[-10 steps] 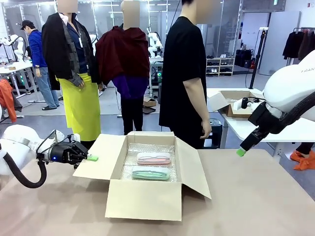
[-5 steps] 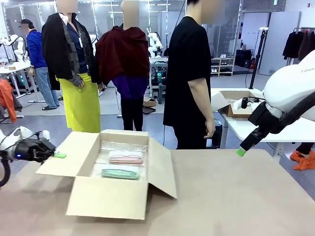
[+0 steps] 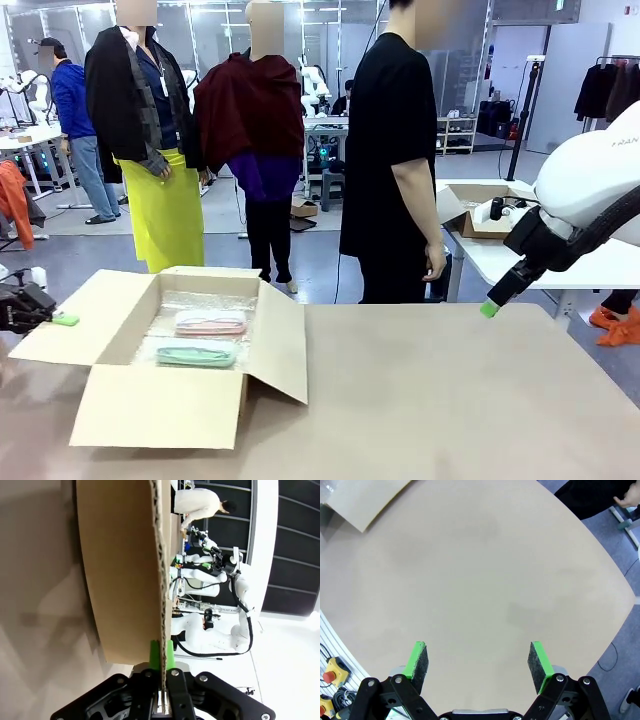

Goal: Pack the glasses set securely to prepare it for shipping.
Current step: Position the Package Box on the left side of the table.

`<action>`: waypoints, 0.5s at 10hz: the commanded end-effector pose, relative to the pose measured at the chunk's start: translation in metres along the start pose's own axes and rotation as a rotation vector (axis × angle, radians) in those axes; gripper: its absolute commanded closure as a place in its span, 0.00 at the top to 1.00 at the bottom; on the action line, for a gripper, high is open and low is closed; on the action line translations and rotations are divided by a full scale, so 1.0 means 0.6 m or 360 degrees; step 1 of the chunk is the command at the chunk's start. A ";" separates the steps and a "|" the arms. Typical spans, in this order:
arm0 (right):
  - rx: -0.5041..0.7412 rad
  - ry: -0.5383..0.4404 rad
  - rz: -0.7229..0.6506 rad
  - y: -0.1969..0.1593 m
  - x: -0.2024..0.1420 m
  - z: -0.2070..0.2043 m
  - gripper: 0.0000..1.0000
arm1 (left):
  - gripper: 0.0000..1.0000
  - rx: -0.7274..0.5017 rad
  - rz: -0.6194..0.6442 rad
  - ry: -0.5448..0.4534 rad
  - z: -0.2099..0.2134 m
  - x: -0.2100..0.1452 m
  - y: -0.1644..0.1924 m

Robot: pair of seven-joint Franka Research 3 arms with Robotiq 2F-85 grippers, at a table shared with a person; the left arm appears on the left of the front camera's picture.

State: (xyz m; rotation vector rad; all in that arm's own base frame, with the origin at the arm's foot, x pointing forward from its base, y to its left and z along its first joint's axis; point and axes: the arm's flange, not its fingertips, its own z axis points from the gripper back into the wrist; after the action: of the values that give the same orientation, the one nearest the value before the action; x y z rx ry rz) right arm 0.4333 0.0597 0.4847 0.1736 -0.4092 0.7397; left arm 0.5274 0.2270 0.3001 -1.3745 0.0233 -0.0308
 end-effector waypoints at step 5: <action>-0.0007 0.0014 0.0003 -0.001 0.003 0.002 1.00 | 0.00 0.0085 0.0068 -0.0013 0.069 -0.001 -0.012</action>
State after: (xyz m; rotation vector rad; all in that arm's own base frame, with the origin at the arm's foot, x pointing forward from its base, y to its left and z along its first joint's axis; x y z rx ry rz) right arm 0.4334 0.0597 0.4847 0.1737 -0.4092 0.7398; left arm 0.5267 0.2676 0.3057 -1.3263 0.0139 0.0176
